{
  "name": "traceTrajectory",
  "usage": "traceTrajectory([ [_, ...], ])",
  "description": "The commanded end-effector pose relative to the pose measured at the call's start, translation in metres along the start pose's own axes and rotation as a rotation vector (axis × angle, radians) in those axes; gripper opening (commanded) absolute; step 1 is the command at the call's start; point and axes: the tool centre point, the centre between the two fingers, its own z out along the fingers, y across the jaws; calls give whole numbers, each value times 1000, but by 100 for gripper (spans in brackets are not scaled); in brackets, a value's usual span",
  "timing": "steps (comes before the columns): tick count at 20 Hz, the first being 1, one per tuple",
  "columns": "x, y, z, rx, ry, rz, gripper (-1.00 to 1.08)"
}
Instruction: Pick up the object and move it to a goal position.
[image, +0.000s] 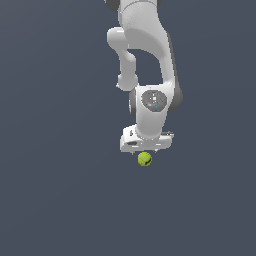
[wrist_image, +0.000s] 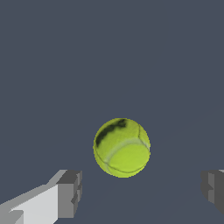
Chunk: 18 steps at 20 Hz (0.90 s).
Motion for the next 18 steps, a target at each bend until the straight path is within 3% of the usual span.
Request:
traceTrajectory([
  [1, 4, -5, 6, -2, 3, -15, 100],
  [9, 4, -8, 13, -2, 3, -20, 100],
  [18, 4, -8, 54, -2, 4, -22, 100],
])
